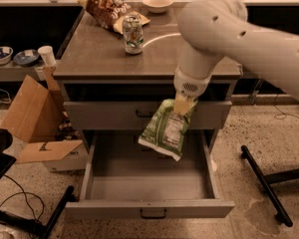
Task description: Pick green jalapeno chip bag from middle drawer and place on counter
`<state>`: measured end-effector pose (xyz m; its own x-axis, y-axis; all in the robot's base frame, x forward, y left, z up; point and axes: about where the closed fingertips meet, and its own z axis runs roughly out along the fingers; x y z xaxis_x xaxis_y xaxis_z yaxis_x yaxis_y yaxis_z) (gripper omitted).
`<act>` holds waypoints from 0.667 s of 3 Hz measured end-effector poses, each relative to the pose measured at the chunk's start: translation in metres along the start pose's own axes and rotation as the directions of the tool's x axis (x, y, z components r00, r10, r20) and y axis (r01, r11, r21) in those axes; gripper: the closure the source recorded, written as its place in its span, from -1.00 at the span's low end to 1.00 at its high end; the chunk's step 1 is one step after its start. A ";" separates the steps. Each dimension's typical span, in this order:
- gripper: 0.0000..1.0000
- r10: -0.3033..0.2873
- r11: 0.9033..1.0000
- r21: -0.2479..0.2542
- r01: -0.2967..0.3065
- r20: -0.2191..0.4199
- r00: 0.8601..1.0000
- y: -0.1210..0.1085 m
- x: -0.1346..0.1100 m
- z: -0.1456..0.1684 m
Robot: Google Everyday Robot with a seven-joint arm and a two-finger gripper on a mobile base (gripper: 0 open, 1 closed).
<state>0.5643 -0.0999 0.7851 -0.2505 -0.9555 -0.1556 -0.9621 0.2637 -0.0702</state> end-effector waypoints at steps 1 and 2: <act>1.00 0.042 0.999 0.033 -0.041 -0.033 0.999 -0.016 -0.007 -0.047; 1.00 0.045 0.998 0.040 -0.043 -0.037 0.998 -0.019 -0.009 -0.059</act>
Offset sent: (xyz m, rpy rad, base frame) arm 0.0109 -0.0031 0.0444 -0.0329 -0.0146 -0.0432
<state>0.5781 -0.1038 0.8456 -0.2973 -0.9469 -0.1222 -0.9452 0.3100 -0.1027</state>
